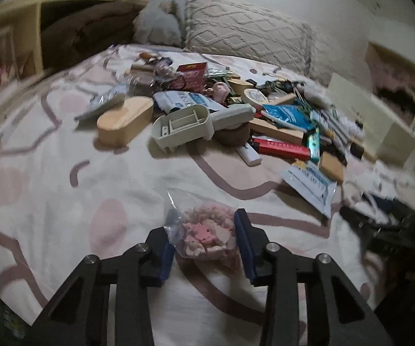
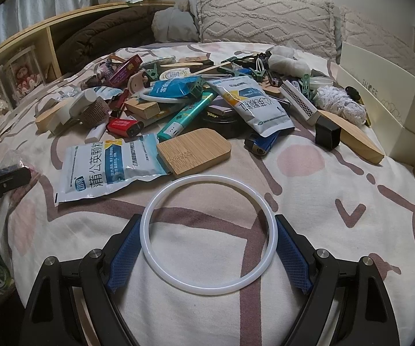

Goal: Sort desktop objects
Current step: 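Lower the left gripper onto the bag of pink candy and close it, then lift the candy bag with left while right holds the white ring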

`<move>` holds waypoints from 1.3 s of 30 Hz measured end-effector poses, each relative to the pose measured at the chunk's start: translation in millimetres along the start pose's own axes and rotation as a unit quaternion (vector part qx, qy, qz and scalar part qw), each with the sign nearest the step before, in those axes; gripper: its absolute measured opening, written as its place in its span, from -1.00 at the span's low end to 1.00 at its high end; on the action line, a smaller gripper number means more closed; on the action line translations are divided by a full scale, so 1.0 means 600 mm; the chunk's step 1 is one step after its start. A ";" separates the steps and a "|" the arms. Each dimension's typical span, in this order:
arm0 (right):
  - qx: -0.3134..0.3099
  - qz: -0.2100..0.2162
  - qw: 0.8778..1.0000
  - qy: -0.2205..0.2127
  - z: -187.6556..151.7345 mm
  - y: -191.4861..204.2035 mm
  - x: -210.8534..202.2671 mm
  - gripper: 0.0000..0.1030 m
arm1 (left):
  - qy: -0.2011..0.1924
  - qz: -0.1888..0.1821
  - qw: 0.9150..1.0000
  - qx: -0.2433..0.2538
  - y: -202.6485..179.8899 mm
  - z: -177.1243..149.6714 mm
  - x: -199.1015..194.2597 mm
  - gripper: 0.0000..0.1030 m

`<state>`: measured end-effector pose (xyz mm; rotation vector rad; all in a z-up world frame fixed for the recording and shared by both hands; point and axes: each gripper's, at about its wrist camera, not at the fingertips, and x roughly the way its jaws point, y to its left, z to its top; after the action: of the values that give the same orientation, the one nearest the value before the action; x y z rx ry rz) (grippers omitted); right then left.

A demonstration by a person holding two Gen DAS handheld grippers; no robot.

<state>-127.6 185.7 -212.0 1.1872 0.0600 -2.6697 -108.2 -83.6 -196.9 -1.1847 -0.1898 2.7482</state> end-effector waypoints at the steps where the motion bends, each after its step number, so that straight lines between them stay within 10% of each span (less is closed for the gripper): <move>1: 0.000 0.000 1.000 0.000 -0.001 0.000 0.000 0.70 | 0.000 0.000 1.000 -0.004 -0.001 0.000 0.000 -0.29; 39: -0.022 -0.020 0.999 0.028 0.013 0.014 -0.021 0.64 | 0.007 0.076 0.996 0.042 -0.029 -0.006 0.016 -0.25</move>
<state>-123.1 179.1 -197.2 1.2586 0.1533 -2.6550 -110.6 -64.5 -203.0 -1.2448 0.0186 2.8448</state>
